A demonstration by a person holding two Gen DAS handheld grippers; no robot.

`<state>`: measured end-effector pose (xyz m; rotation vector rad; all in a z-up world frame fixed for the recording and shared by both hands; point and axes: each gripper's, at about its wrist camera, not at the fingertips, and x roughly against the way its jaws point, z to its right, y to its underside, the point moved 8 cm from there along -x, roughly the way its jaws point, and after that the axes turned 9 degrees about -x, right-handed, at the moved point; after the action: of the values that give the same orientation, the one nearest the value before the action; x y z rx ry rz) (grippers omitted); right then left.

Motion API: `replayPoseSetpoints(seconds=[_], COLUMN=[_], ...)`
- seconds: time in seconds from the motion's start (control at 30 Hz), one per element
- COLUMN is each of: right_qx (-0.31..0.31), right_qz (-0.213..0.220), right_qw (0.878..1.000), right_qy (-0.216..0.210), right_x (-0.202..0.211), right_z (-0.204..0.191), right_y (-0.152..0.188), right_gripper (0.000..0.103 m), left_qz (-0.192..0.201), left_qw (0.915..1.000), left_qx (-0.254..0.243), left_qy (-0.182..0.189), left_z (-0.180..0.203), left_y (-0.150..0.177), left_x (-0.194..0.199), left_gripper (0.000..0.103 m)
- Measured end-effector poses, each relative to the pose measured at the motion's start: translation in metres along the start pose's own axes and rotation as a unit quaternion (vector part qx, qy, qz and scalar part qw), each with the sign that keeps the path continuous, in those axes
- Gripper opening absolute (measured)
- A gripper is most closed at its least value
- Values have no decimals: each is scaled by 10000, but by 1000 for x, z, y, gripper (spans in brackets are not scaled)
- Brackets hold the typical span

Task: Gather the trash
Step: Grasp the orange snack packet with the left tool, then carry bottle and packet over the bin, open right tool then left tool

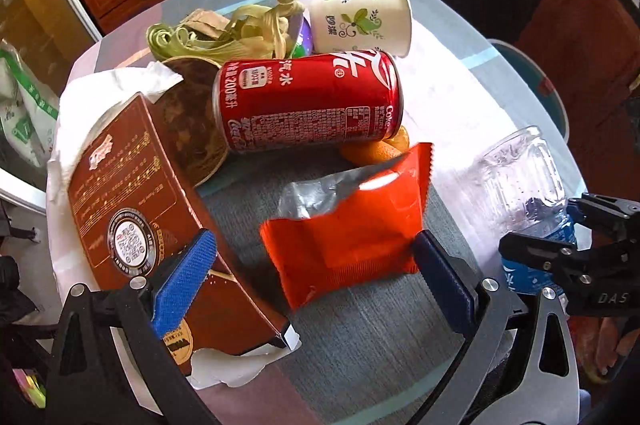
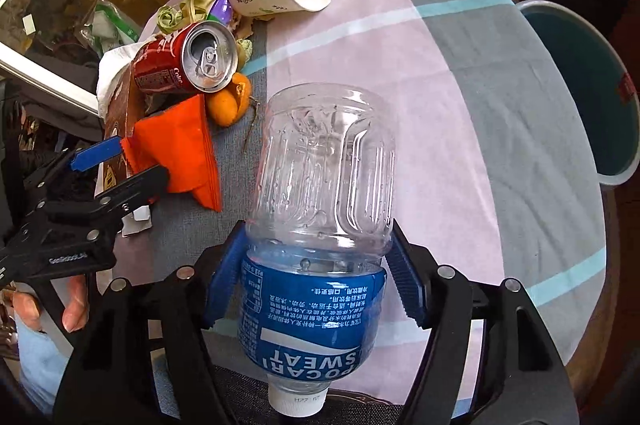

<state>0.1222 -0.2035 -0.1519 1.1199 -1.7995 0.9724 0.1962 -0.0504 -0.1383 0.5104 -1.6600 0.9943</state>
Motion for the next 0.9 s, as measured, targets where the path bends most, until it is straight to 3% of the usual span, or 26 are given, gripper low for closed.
replayPoseSetpoints(seconds=[0.3, 0.47, 0.5, 0.57, 0.6, 0.67, 0.9], right_qx=[27, -70, -84, -108, -120, -167, -359], right_qz=[57, 70, 73, 79, 80, 90, 179], right_qw=[9999, 9995, 9994, 9993, 9992, 9990, 9981], right_qy=[-139, -299, -321, -360, -384, -416, -471], right_x=[0, 5, 5, 7, 7, 9, 17], right_z=[2, 11, 13, 15, 18, 20, 31], right_y=[-1, 1, 1, 3, 2, 3, 4], right_gripper=[64, 64, 64, 64, 64, 64, 64], left_qz=[-251, -219, -191, -159, -148, -76, 134], left_qw=[9985, 9989, 9990, 9991, 9992, 9996, 9997], left_qx=[-475, -390, -352, -299, -269, -202, -121], left_qy=[76, 146, 191, 240, 271, 194, 137], left_z=[34, 43, 44, 45, 46, 46, 55], left_y=[2, 2, 2, 3, 4, 7, 15], left_x=[-17, -23, -23, -23, -22, -17, 12], left_gripper=[99, 98, 95, 75, 73, 55, 50])
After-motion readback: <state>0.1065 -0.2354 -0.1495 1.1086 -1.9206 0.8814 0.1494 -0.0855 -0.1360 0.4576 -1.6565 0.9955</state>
